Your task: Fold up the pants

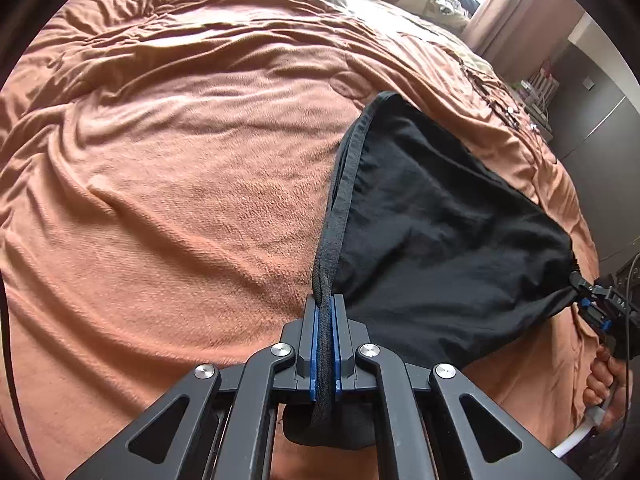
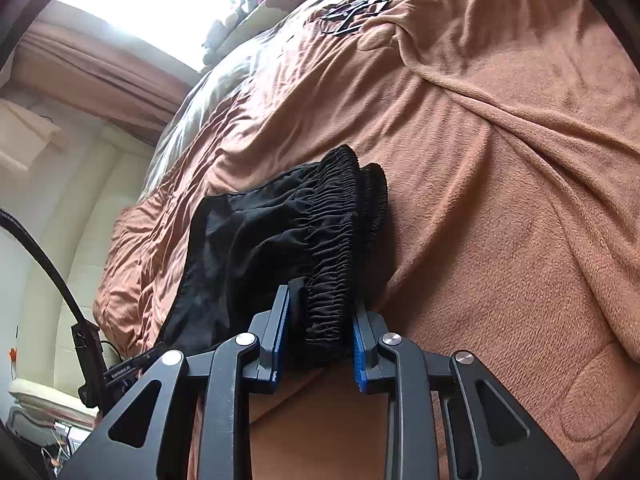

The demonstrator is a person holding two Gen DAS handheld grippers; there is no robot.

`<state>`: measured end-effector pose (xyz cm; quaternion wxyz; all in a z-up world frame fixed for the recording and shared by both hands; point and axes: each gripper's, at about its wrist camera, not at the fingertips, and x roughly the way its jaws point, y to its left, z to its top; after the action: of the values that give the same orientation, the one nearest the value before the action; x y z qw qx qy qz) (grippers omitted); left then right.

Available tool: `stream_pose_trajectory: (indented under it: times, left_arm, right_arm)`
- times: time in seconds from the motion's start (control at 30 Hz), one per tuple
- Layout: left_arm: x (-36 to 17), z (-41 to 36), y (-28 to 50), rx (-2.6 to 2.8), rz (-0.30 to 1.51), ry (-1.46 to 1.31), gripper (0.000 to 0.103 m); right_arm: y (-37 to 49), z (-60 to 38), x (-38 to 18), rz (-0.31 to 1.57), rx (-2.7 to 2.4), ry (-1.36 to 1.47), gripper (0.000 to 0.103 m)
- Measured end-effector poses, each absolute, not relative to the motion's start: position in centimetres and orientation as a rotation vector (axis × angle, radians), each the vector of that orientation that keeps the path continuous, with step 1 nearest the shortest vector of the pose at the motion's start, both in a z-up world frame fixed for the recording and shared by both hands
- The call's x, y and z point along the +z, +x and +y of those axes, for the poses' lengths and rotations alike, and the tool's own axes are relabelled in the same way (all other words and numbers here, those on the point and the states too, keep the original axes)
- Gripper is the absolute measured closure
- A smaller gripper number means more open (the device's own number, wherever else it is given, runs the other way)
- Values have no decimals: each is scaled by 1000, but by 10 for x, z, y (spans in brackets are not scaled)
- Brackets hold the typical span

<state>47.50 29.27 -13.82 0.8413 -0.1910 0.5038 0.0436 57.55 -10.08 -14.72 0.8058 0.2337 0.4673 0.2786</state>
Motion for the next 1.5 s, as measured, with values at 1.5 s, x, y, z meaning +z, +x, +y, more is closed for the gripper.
stream_pose_trajectory:
  times: [1.5]
  left_arm:
    - [-104, 293, 239, 127, 1065, -659, 98]
  right_arm:
    - [474, -90, -140, 1063, 823, 352, 81]
